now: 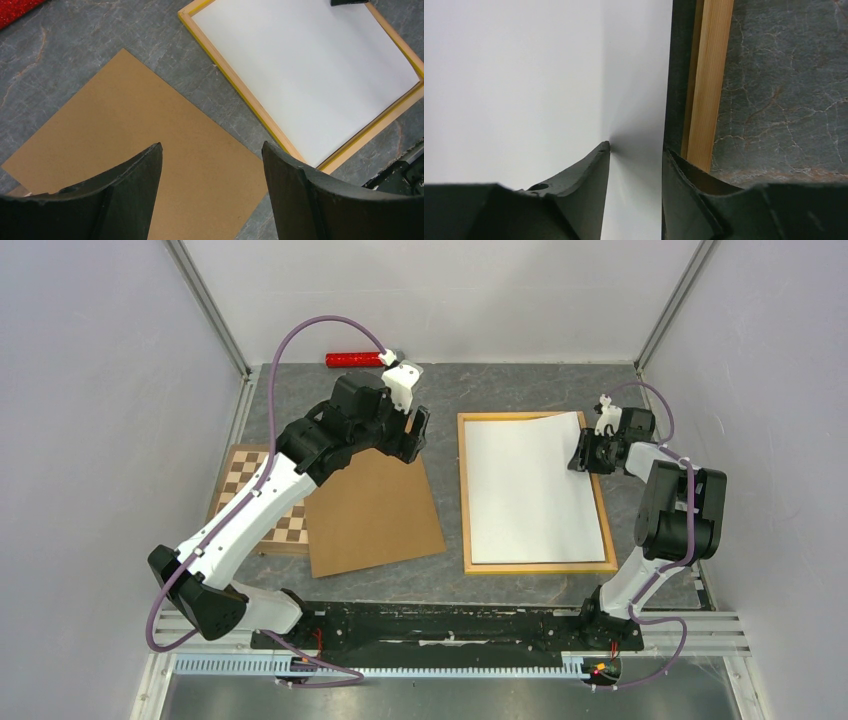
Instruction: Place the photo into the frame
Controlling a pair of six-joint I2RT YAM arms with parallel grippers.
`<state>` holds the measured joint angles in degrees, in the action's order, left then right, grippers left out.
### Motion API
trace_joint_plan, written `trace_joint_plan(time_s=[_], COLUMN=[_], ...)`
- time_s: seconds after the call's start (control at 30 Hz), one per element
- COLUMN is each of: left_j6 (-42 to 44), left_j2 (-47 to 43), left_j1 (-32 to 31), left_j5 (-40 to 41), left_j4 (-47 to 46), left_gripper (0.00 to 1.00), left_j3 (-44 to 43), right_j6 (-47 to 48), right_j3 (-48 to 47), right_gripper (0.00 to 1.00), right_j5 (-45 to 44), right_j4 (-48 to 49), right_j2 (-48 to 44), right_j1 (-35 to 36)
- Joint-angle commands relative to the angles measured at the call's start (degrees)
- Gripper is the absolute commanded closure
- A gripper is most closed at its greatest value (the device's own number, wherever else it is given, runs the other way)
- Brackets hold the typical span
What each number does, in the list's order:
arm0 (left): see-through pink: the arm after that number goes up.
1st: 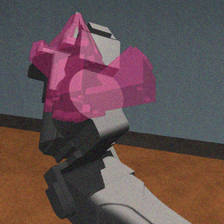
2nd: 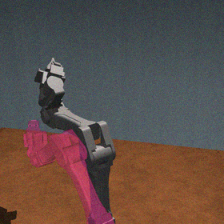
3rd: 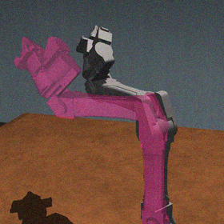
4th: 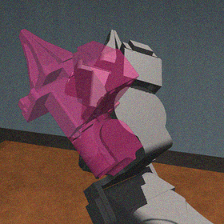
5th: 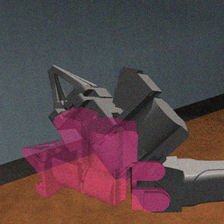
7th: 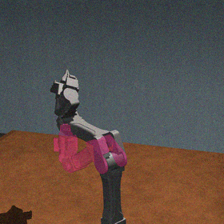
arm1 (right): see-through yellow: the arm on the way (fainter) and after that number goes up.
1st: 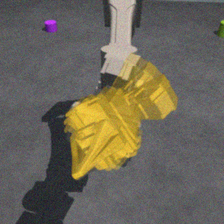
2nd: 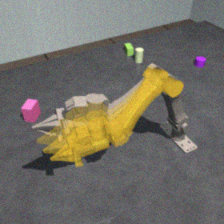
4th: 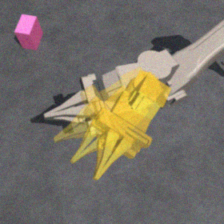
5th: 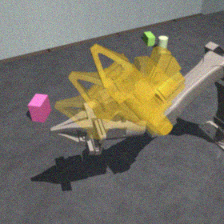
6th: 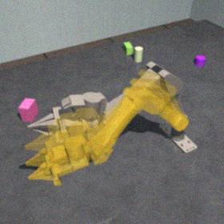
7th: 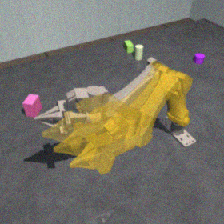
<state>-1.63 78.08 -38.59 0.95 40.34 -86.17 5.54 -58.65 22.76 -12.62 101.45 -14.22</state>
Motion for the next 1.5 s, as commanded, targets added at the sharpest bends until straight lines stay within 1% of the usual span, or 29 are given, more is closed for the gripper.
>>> trace_joint_plan(time_s=[0.0,0.4,0.7,0.8,0.93,1.1,1.13,1.3,1.47], left_j6=[0.3,0.6,0.9,1.1,1.4,1.5,1.5,1.5,1.5], left_j2=[-1.4,-2.0,-2.3,-2.3,-2.4,-2.7,-2.7,-3.0,-2.8], left_j1=[0.3,0.2,0.3,0.3,0.3,0.3,0.3,0.3,0.2], left_j5=[-0.7,-0.7,-0.3,0.8,2.0,3.8,4.1,4.8,5.3], left_j4=[-1.6,-1.6,-1.4,-1.4,-1.2,-1.2,-1.2,-1.5,-1.8], left_gripper=[0.2,0.2,0.2,0.2,0.19,0.16,0.13,0.12,0.12], left_j3=[-0.4,-0.4,-0.3,-0.3,-0.1,0.5,0.6,1.2,1.2], right_j6=[0.1,1.7,3.8,4.6,5.9,7.7,8.2,10.5,12.9], right_j3=[-1.8,-3.8,-3.7,-3.1,-2.2,-0.7,-0.1,3.8,7.0], right_gripper=[0.56,0.5,0.45,0.42,0.36,0.32,0.31,0.3,0.3], right_j5=[-0.5,-3.1,-4.0,-4.0,-5.5,-7.2,-7.2,-8.9,-13.2], right_j4=[1.3,-2.0,-2.1,-1.2,0.5,2.3,2.8,5.9,9.3], right_j2=[-2.0,-5.3,-8.5,-9.5,-10.6,-11.1,-11.0,-10.5,-9.1], right_j1=[0.2,0.2,0.8,1.8,4.2,7.8,8.7,13.2,17.8])
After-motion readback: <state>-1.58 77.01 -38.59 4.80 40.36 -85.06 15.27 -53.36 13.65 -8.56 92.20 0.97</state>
